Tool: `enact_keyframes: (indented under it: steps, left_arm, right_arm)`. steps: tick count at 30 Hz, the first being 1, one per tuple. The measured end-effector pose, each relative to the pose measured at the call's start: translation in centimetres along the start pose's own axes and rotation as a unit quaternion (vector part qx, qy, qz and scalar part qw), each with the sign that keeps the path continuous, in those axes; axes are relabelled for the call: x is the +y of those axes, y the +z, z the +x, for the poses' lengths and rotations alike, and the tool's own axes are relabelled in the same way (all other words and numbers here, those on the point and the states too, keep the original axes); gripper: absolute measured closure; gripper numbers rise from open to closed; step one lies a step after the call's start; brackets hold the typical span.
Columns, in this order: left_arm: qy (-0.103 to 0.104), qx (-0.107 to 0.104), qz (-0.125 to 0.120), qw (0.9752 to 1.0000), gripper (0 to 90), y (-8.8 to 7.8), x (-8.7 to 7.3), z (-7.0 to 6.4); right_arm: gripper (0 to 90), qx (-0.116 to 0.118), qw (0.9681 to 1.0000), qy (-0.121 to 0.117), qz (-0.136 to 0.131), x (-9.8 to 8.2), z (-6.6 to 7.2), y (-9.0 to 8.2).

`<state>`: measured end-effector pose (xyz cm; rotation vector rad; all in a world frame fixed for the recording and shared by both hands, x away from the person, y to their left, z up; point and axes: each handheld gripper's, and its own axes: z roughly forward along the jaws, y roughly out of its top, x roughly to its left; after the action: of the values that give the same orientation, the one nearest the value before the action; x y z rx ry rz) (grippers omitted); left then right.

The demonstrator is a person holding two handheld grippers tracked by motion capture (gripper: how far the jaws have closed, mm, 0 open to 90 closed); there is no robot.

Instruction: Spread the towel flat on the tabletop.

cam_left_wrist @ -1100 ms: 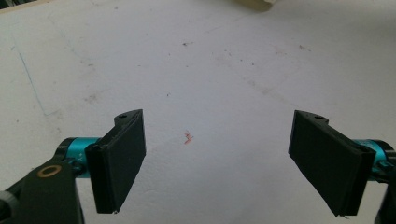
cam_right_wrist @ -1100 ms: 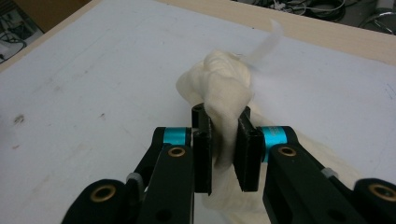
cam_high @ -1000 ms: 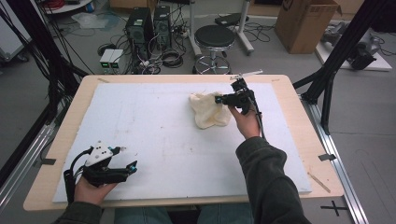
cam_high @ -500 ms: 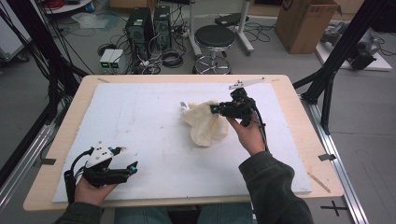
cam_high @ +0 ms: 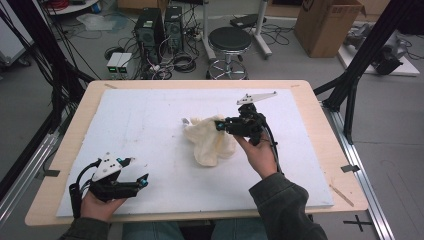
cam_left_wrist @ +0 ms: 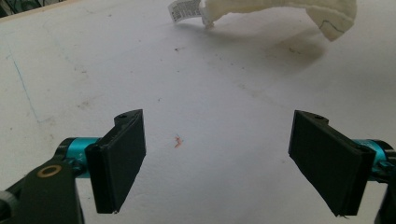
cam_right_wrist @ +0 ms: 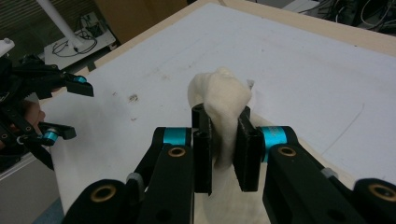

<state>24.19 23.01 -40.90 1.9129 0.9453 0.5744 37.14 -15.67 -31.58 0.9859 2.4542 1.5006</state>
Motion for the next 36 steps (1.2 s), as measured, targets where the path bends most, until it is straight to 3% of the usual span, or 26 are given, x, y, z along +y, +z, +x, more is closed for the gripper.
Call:
enact_keyframes:
  steps: [11, 15, 21, 27, 30, 33, 36]
  left_arm:
    - [0.006, -0.004, -0.006, 1.0000, 19.3, 0.0, 0.1, -0.1]
    - [0.007, -0.007, -0.008, 0.9999, 19.3, 0.0, 0.2, -0.2]
    - [0.014, -0.014, -0.006, 0.9998, 19.3, 0.3, 0.3, -0.5]
    - [0.012, -0.022, -0.011, 0.9996, 19.3, 0.4, 0.5, -0.7]
    - [0.012, -0.027, -0.014, 0.9995, 19.3, 0.5, 0.6, -1.0]
    - [0.016, -0.032, -0.016, 0.9992, 19.4, 0.6, 0.8, -1.2]
    - [0.022, -0.036, -0.019, 0.9989, 19.6, 0.8, 1.1, -1.7]
  right_arm:
    - [80.0, 0.019, 0.9996, 0.013, 0.019, 0.3, 1.9, 3.1]
    - [79.6, 0.013, 0.9985, 0.021, 0.049, 0.1, 1.6, 5.3]
    - [78.7, -0.024, 0.9957, 0.006, 0.089, -0.6, 1.2, 9.4]
    - [71.1, -0.024, 0.9938, 0.010, 0.108, -1.5, 0.2, 12.1]
    - [62.1, -0.019, 0.9944, 0.009, 0.103, -1.7, 0.0, 12.2]
    - [49.0, -0.009, 0.9966, 0.005, 0.082, -1.6, 0.1, 11.1]
    - [44.4, -0.001, 0.9978, -0.006, 0.066, -1.6, 0.2, 9.7]
